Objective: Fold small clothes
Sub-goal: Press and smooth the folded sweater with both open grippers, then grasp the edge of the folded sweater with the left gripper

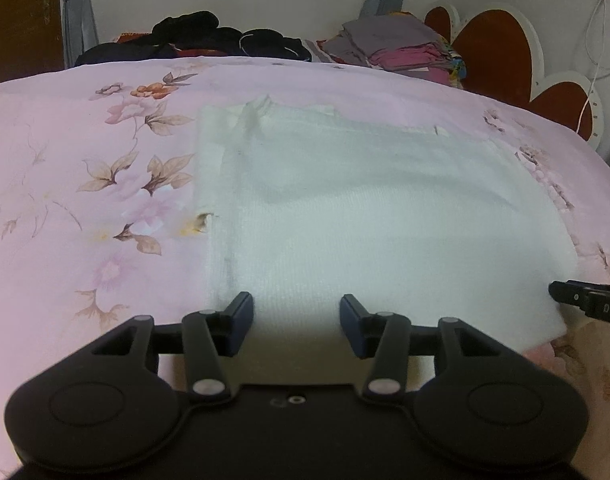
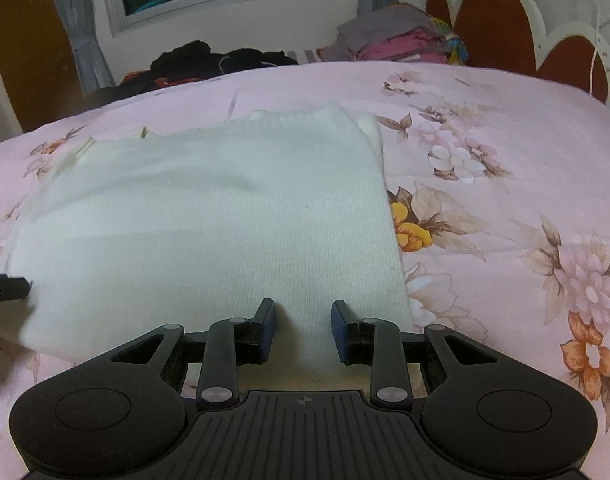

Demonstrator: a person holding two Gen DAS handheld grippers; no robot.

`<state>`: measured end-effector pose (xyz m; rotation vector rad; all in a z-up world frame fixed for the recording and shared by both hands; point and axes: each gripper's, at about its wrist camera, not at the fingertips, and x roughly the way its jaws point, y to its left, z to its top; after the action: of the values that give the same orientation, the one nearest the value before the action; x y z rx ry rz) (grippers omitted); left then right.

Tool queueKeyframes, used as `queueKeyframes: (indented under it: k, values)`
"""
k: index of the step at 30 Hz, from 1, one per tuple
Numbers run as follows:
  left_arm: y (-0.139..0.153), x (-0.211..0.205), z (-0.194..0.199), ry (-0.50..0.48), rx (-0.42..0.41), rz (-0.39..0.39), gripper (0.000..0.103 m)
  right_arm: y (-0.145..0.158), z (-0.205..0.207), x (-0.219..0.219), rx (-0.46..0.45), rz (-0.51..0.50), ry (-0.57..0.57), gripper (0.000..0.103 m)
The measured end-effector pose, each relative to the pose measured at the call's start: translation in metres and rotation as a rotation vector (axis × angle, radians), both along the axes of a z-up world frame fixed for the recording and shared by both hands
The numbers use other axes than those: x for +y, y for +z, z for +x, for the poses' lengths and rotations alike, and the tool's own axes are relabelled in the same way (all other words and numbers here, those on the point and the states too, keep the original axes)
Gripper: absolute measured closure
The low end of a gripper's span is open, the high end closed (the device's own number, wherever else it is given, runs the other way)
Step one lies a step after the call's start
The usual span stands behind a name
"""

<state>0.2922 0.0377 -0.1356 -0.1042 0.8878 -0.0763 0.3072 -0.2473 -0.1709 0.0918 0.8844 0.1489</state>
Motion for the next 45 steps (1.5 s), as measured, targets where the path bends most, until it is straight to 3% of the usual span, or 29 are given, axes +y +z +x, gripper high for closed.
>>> queueKeyframes:
  k: [8,15,19,28,37,43,45]
  values:
    - [0.001,-0.01,0.002,0.035,0.015,0.038,0.051,-0.001,0.002,-0.001,0.006,-0.015,0.038,0.073]
    - [0.008,-0.023,0.002,0.152,0.055,0.051,0.047,-0.002,0.001,-0.01,-0.006,-0.004,0.149,0.073]
    - [0.019,-0.023,-0.006,0.255,0.083,-0.028,0.046,0.004,0.007,-0.014,0.013,-0.006,0.226,0.073]
    - [0.032,-0.015,-0.05,0.384,0.091,-0.158,0.04,0.03,-0.005,-0.006,-0.067,0.117,0.323,0.073]
    - [0.009,0.015,-0.066,0.405,0.133,-0.338,0.04,0.027,0.0,0.047,-0.068,0.128,0.371,0.073]
    - [-0.004,0.027,-0.056,0.401,0.104,-0.459,0.039,0.028,0.017,0.075,-0.072,0.1,0.373,0.073]
    - [-0.009,0.029,-0.052,0.404,0.09,-0.499,0.033,0.032,0.026,0.084,-0.084,0.088,0.372,0.073]
